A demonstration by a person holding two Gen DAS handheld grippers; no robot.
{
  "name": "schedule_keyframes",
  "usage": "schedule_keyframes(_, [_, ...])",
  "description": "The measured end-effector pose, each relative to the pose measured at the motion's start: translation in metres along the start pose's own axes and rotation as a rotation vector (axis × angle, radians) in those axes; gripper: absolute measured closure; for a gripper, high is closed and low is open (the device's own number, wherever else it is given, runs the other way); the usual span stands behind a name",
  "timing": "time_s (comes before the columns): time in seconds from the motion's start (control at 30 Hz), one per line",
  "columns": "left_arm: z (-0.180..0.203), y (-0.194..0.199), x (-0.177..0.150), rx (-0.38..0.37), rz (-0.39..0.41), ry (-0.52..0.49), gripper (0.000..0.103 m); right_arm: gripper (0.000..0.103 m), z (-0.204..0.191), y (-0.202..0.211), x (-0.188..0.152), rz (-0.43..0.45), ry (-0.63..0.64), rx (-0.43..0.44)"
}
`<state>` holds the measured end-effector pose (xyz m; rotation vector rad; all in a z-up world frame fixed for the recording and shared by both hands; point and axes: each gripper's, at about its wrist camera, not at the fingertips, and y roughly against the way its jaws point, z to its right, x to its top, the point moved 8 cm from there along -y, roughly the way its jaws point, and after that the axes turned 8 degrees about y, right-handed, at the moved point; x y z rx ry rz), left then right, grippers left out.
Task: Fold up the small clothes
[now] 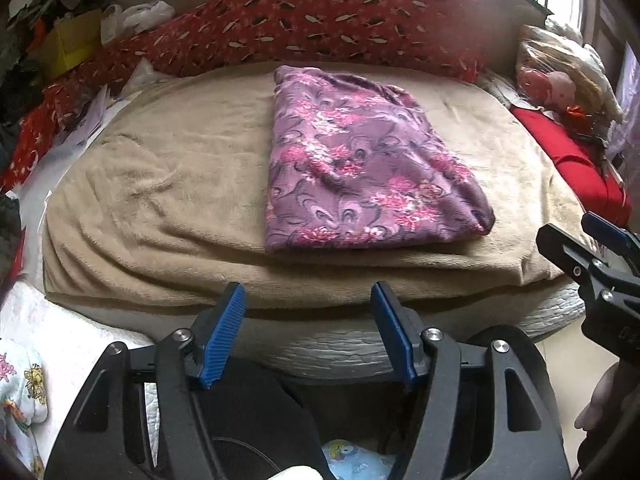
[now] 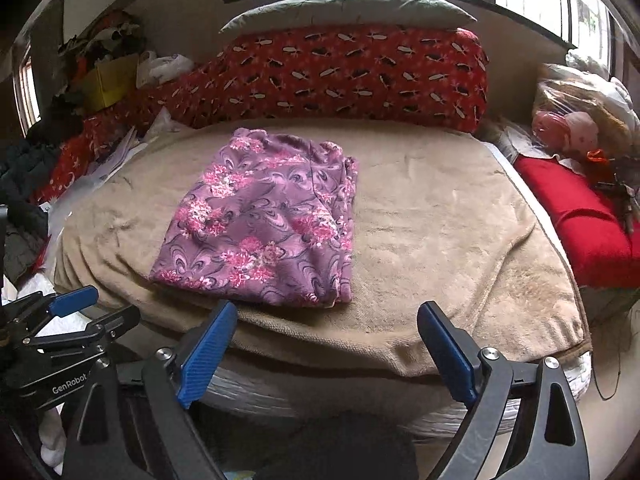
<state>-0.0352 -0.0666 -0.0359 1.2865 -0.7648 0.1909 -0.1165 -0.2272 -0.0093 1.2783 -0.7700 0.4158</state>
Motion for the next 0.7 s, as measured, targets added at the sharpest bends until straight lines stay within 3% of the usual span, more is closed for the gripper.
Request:
schedule_keyframes(0.4, [0.016,0.003,-0.007,-0.074,-0.062,0.014,0.039,0.008,0.009,-0.004,-0.004,-0.021,-0.036,0.027])
schedule_keyframes(0.7, [0.017,0.003,-0.006,-0.025,-0.047,-0.002,0.038,0.008,0.016,-0.007,-0.003,-0.031,-0.038,0.035])
